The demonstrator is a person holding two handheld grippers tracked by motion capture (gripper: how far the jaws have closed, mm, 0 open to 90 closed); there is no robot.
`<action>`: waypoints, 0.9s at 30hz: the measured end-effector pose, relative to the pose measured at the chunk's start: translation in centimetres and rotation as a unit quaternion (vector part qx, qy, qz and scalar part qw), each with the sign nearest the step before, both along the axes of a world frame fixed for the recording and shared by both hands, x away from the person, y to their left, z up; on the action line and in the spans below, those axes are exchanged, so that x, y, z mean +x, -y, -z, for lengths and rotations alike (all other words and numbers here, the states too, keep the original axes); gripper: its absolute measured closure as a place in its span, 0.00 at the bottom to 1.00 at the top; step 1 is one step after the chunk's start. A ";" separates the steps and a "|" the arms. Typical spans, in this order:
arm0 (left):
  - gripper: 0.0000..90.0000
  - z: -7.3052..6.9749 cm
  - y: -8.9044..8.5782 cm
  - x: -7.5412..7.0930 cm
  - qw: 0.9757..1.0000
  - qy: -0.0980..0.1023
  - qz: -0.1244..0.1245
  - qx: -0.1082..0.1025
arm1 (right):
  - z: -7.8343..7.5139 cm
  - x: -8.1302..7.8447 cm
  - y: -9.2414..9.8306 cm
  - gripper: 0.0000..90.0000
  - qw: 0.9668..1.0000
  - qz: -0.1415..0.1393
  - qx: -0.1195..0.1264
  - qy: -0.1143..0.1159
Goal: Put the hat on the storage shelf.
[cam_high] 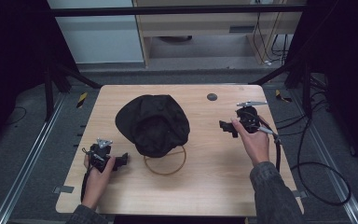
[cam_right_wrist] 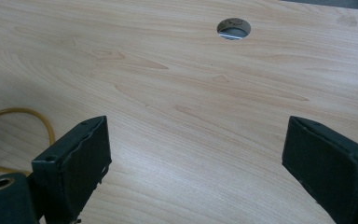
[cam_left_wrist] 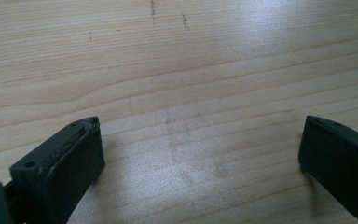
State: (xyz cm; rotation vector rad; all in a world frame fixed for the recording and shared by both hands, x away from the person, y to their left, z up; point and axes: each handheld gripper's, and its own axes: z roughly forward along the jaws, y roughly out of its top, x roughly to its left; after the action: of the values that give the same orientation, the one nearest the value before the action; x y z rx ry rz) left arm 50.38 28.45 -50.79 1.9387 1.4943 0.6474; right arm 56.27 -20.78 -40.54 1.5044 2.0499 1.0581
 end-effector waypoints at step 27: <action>0.00 0.0 -0.1 0.0 1.000 0.000 0.003 0.000 | 3.9 -1.1 -2.3 0.13 0.999 -0.030 -0.009 -0.016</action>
State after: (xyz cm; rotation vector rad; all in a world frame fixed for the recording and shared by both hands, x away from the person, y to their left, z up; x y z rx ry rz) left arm 50.41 28.56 -50.79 1.9422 1.4873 0.6451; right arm 55.19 -18.50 -44.45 1.4682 2.1337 1.0403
